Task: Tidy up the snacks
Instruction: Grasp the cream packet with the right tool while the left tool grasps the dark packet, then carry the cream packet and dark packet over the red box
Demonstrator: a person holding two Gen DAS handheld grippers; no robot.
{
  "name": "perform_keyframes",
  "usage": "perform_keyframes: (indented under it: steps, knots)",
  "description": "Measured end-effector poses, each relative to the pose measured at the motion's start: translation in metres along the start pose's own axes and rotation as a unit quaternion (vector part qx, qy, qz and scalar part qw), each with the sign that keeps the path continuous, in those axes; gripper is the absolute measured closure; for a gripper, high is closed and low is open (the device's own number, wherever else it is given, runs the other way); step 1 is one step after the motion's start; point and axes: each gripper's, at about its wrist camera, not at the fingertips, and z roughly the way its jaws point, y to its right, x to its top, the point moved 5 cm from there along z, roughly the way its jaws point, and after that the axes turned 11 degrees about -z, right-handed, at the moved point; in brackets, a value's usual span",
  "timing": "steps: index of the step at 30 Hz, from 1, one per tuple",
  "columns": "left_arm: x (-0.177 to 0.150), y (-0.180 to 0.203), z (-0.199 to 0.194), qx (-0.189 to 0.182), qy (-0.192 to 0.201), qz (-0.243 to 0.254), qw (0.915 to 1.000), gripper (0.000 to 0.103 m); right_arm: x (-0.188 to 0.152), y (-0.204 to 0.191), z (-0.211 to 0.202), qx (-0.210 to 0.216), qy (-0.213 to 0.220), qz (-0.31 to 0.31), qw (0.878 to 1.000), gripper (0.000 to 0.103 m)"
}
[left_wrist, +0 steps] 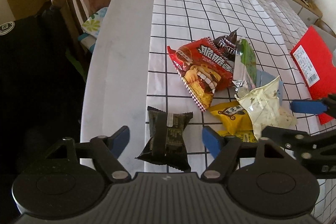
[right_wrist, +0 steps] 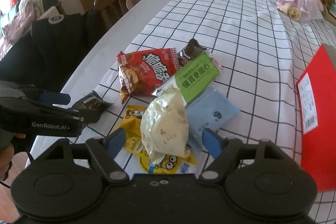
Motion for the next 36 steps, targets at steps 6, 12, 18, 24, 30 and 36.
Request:
perform_keyframes:
  steps: [6, 12, 18, 24, 30, 36]
  knots:
    - [-0.001, 0.004, 0.008, 0.001, -0.007, 0.008, 0.9999, 0.046, 0.001, -0.002, 0.013, -0.008, -0.011, -0.013, 1.000, 0.045]
    - [-0.002, 0.006, 0.013, 0.011, -0.014, 0.014, 0.9997, 0.064, 0.000, -0.002, 0.015, -0.011, -0.009, -0.016, 1.000, 0.055]
    - [-0.003, 0.008, 0.012, 0.007, -0.016, 0.013, 0.9998, 0.069, -0.001, 0.001, 0.011, 0.002, 0.001, -0.003, 1.000, 0.070]
    - [-0.003, 0.009, 0.008, 0.007, -0.014, 0.005, 0.9999, 0.070, -0.002, 0.003, 0.004, 0.000, 0.014, 0.017, 1.000, 0.073]
    - [-0.002, 0.016, -0.010, -0.002, -0.005, -0.002, 1.0000, 0.070, -0.005, 0.009, -0.020, 0.009, 0.034, 0.043, 0.998, 0.075]
    - [0.001, 0.030, -0.039, -0.014, 0.012, -0.004, 0.9998, 0.070, -0.015, 0.027, -0.058, 0.016, 0.058, 0.078, 0.995, 0.075]
